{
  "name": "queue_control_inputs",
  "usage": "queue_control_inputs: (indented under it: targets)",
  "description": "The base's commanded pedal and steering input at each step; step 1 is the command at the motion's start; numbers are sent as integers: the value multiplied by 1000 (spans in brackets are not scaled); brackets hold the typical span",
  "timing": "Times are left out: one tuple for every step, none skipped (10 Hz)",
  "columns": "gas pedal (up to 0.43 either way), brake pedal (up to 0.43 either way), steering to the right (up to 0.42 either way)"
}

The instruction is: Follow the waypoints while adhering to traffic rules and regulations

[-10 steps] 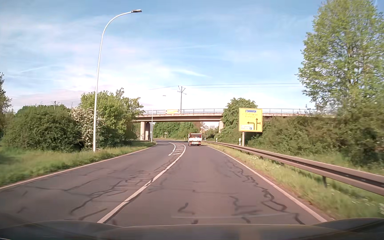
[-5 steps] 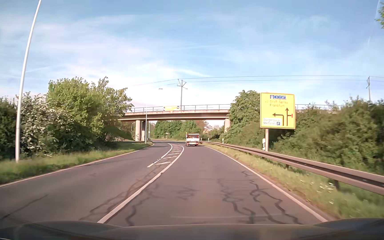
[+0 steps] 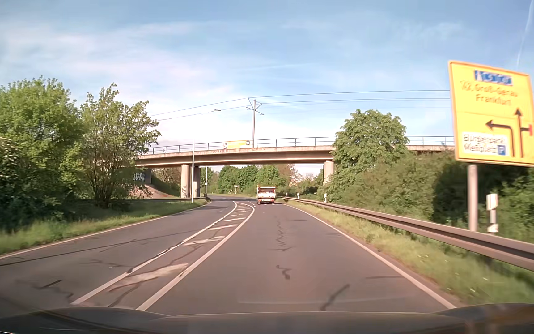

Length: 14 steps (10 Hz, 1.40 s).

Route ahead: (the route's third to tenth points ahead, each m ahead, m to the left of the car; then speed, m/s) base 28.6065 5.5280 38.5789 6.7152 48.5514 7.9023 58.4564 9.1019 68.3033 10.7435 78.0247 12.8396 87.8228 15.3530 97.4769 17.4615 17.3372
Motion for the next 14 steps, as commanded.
queue_control_inputs:
  targets:
    - [28,0,-15]
    - [28,0,-15]
    - [28,0,-15]
    - [28,0,-15]
    - [20,0,-15]
    - [20,0,-15]
    - [20,0,-15]
    - [20,0,-15]
    - [20,0,-14]
    - [20,0,-14]
    - [8,0,-15]
    - [8,0,-15]
    - [8,0,-15]
    - [8,0,-14]
